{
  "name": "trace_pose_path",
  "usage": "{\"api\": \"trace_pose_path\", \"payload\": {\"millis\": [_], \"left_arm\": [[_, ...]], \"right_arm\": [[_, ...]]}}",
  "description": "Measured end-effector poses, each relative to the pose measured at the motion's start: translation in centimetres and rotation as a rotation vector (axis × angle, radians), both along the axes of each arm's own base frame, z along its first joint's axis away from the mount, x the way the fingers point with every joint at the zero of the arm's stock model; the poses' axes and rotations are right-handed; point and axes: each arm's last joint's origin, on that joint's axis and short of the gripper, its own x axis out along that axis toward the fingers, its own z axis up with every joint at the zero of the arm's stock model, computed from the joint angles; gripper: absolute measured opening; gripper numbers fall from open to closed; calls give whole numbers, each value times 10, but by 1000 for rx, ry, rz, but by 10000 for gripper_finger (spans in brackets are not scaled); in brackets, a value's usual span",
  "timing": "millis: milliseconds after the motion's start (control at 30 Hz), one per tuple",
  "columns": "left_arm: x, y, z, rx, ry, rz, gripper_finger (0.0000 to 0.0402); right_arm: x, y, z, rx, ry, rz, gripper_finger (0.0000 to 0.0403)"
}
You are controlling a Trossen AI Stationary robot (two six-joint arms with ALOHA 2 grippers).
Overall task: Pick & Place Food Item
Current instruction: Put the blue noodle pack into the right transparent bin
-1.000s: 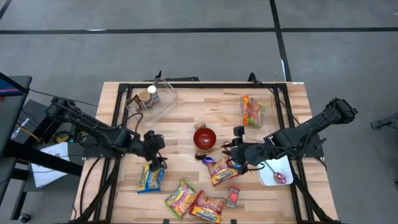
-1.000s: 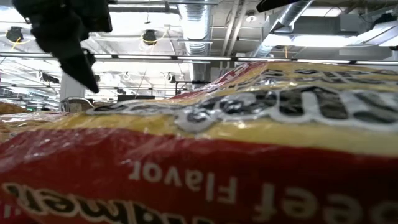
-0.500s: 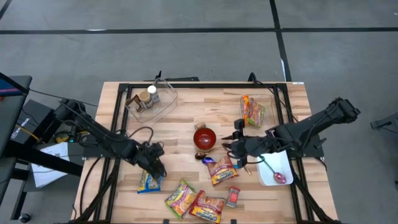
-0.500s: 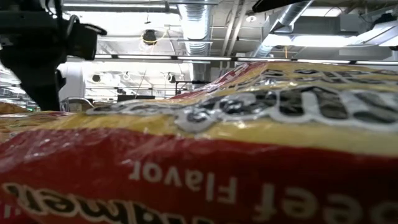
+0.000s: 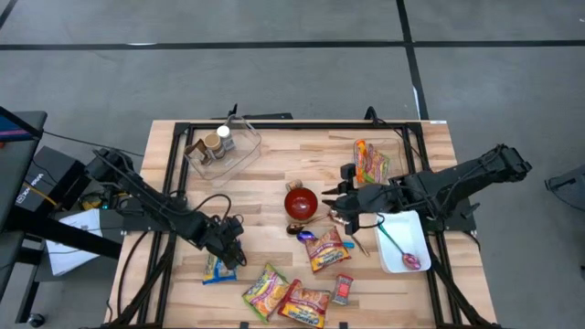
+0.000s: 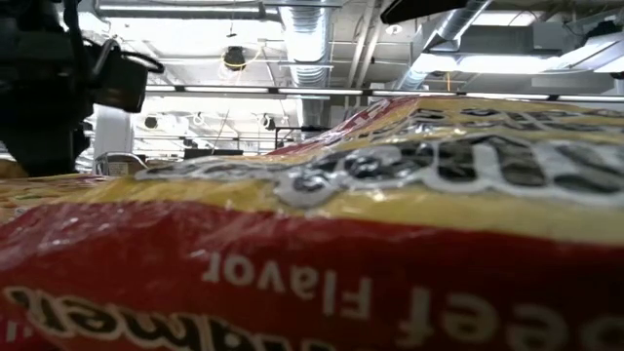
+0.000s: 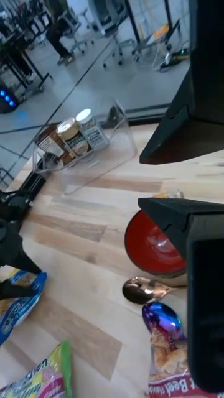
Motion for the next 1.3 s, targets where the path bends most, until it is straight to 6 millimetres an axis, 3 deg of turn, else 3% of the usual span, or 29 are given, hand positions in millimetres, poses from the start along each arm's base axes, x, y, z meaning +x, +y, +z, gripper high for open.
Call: {"api": "trace_pose_path", "payload": {"millis": [267,533,933,1300], "left_arm": [[4,-2,15,8,-127,-120,14],[7,-2,19,69,-177,-259,1],[7,10,71,292,-522,-462,0],[15,3,91,447,-739,-797,0]], "right_arm": [[3,-11,-1,50,4,-10,91],[3,-9,-1,102,2,-5,91],[0,5,-1,184,8,68,91],[1,19,-19,185,-72,197,91]]}}
